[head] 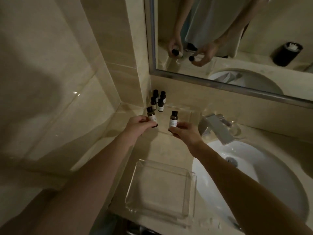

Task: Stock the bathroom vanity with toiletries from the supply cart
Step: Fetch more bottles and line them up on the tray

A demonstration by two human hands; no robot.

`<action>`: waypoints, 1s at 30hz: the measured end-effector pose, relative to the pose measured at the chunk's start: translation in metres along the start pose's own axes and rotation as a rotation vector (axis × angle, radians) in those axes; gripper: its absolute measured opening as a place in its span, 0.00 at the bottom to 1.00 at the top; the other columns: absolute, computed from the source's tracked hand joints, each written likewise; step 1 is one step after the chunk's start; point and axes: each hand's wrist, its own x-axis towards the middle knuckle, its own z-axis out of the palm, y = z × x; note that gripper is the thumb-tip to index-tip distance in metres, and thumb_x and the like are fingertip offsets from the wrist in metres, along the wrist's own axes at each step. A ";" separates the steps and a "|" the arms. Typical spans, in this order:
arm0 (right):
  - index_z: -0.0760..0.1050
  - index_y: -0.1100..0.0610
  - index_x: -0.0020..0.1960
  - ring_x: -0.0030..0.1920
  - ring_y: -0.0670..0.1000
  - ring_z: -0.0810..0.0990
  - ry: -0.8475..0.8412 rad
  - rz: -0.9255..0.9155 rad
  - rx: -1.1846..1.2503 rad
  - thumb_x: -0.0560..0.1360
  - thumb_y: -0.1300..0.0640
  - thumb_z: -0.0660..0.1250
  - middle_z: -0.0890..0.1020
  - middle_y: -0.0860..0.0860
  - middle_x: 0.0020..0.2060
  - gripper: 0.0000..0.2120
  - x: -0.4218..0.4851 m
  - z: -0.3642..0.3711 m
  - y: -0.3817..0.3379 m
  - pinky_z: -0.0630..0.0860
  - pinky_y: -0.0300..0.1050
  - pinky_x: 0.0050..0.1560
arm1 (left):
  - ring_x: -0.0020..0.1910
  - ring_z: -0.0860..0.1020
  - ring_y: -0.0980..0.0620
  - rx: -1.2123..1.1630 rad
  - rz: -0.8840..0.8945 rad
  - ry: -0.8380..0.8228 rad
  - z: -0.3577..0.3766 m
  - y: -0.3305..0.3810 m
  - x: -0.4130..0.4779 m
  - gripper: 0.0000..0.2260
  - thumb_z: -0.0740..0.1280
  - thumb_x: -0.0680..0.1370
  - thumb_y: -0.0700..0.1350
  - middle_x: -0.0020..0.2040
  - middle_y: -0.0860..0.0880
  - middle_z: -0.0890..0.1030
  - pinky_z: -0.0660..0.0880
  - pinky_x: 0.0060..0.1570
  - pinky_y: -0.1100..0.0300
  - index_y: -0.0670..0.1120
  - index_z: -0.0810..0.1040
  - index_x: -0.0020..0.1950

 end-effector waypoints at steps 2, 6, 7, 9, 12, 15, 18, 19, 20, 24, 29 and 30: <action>0.81 0.52 0.50 0.53 0.54 0.84 -0.003 0.015 0.000 0.72 0.60 0.77 0.85 0.53 0.48 0.09 0.017 0.000 -0.001 0.81 0.48 0.59 | 0.38 0.79 0.56 0.021 0.005 0.020 -0.001 0.002 0.014 0.10 0.78 0.72 0.44 0.41 0.49 0.84 0.69 0.29 0.70 0.46 0.83 0.51; 0.82 0.55 0.54 0.52 0.52 0.84 0.011 0.001 -0.078 0.72 0.58 0.78 0.86 0.50 0.47 0.11 0.049 0.004 -0.002 0.81 0.46 0.53 | 0.39 0.84 0.54 0.101 -0.009 0.015 0.000 0.006 0.044 0.12 0.79 0.72 0.44 0.43 0.48 0.87 0.70 0.28 0.67 0.47 0.81 0.52; 0.82 0.55 0.55 0.51 0.50 0.83 0.009 -0.001 -0.115 0.72 0.57 0.77 0.86 0.50 0.47 0.12 0.056 0.006 -0.001 0.79 0.44 0.49 | 0.39 0.84 0.54 0.128 -0.009 0.009 0.001 0.007 0.051 0.12 0.79 0.72 0.44 0.43 0.48 0.87 0.70 0.28 0.65 0.47 0.80 0.51; 0.82 0.55 0.56 0.49 0.47 0.82 0.011 -0.005 -0.165 0.73 0.56 0.77 0.85 0.48 0.47 0.13 0.068 0.009 0.004 0.75 0.40 0.44 | 0.35 0.84 0.54 0.155 -0.002 0.002 0.003 0.004 0.064 0.11 0.78 0.72 0.42 0.45 0.47 0.87 0.70 0.26 0.66 0.46 0.80 0.51; 0.82 0.54 0.56 0.49 0.46 0.83 0.020 -0.033 -0.239 0.72 0.52 0.78 0.85 0.47 0.47 0.15 0.085 0.013 0.016 0.78 0.40 0.47 | 0.31 0.82 0.55 0.187 0.002 -0.006 0.002 -0.006 0.081 0.11 0.78 0.73 0.40 0.49 0.48 0.86 0.69 0.23 0.70 0.45 0.79 0.51; 0.82 0.53 0.56 0.49 0.46 0.84 0.023 -0.048 -0.288 0.71 0.50 0.78 0.86 0.47 0.47 0.16 0.097 0.018 0.026 0.82 0.49 0.54 | 0.29 0.82 0.54 0.232 0.003 -0.029 0.001 -0.018 0.095 0.11 0.78 0.73 0.40 0.51 0.48 0.85 0.68 0.22 0.69 0.46 0.79 0.51; 0.81 0.51 0.56 0.48 0.46 0.84 0.045 -0.082 -0.326 0.71 0.48 0.77 0.85 0.46 0.46 0.15 0.105 0.024 0.028 0.82 0.54 0.54 | 0.27 0.80 0.54 0.241 0.008 -0.028 0.002 -0.024 0.103 0.12 0.78 0.73 0.41 0.53 0.50 0.84 0.70 0.23 0.65 0.45 0.79 0.53; 0.81 0.51 0.56 0.48 0.46 0.84 0.059 -0.094 -0.335 0.72 0.48 0.76 0.85 0.45 0.46 0.15 0.107 0.027 0.029 0.82 0.55 0.54 | 0.26 0.80 0.54 0.247 0.014 -0.026 0.003 -0.025 0.105 0.13 0.78 0.73 0.42 0.53 0.51 0.84 0.70 0.23 0.64 0.46 0.79 0.54; 0.81 0.50 0.55 0.48 0.46 0.84 0.078 -0.101 -0.343 0.71 0.47 0.76 0.85 0.44 0.46 0.15 0.109 0.030 0.029 0.82 0.56 0.55 | 0.26 0.80 0.54 0.255 0.023 -0.027 0.004 -0.026 0.107 0.13 0.77 0.74 0.43 0.54 0.52 0.83 0.71 0.23 0.63 0.46 0.78 0.54; 0.80 0.45 0.55 0.48 0.43 0.83 0.119 -0.123 -0.374 0.71 0.45 0.75 0.85 0.43 0.47 0.14 0.117 0.038 0.030 0.81 0.55 0.56 | 0.25 0.80 0.55 0.228 0.043 -0.001 0.006 -0.031 0.115 0.14 0.76 0.75 0.43 0.58 0.52 0.81 0.70 0.22 0.64 0.46 0.77 0.57; 0.77 0.43 0.57 0.46 0.40 0.82 0.158 -0.225 -0.497 0.74 0.46 0.73 0.84 0.41 0.47 0.12 0.115 0.046 0.036 0.83 0.52 0.49 | 0.26 0.79 0.54 0.219 0.096 0.009 0.006 -0.032 0.119 0.12 0.74 0.77 0.41 0.53 0.56 0.80 0.74 0.25 0.60 0.45 0.76 0.57; 0.77 0.42 0.57 0.47 0.40 0.82 0.166 -0.244 -0.517 0.75 0.46 0.72 0.83 0.40 0.48 0.12 0.114 0.047 0.038 0.83 0.51 0.48 | 0.25 0.79 0.54 0.213 0.102 0.008 0.007 -0.031 0.119 0.12 0.74 0.77 0.40 0.51 0.58 0.79 0.74 0.25 0.59 0.44 0.76 0.57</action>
